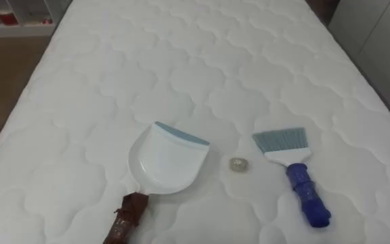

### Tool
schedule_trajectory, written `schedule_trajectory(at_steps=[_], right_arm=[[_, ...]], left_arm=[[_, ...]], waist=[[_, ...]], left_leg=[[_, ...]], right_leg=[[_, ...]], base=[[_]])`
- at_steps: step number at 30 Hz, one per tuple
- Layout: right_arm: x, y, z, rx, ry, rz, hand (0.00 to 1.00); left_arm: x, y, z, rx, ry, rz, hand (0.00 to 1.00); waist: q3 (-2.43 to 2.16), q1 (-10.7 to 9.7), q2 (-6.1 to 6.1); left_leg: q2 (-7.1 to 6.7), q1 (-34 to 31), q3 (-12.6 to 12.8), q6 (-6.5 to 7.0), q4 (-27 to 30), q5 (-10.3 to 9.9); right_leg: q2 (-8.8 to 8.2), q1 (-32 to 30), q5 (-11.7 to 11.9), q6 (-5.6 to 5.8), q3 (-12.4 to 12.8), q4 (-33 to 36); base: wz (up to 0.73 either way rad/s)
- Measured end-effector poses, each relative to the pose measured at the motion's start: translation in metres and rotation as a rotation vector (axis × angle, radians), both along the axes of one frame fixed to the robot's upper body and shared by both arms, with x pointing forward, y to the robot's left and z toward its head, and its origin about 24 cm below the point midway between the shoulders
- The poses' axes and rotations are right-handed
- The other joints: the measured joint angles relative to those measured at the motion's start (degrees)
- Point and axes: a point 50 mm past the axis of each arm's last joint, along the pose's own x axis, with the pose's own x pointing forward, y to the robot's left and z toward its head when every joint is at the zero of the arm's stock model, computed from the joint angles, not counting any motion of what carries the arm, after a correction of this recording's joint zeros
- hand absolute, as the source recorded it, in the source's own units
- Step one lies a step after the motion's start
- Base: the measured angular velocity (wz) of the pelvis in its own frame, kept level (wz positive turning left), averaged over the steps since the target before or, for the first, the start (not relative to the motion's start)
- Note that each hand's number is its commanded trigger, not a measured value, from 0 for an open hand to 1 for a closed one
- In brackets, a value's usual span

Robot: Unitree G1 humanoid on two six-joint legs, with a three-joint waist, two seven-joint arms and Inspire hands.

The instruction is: Clean bed

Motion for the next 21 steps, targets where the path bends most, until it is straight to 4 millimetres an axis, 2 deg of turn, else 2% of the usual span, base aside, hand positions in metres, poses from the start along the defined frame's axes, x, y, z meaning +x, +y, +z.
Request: schedule_trajectory(at_steps=[5,18,21], right_arm=[[-0.002,0.001,-0.001,0.007,-0.005,-0.041,0.00],[0.001,0.006,-0.002,0.034,-0.034,-0.083,0.00],[0.001,0.006,-0.002,0.035,-0.035,-0.083,0.00]], left_arm=[[0.003,0.000,0.000,0.007,-0.007,-0.002,0.00],[0.018,0.002,0.002,0.085,-0.083,0.002,0.00],[0.015,0.003,0.003,0.107,-0.093,0.035,0.00]], waist=[[-0.27,0.0,-0.06],[-0.32,0.2,-0.53],[-0.38,0.2,-0.69]], left_leg=[[0.10,0.0,-0.3,-0.06,-0.1,0.0],[0.07,0.0,-0.2,-0.07,-0.5,0.0],[0.09,0.1,-0.1,-0.08,-0.5,0.0]], right_leg=[[0.36,0.6,0.2,-0.06,-0.1,-1.0],[0.40,0.4,0.2,-0.05,0.0,-1.4],[0.43,0.7,0.4,-0.04,-0.1,-1.9]], base=[[0.03],[0.00],[0.00]])
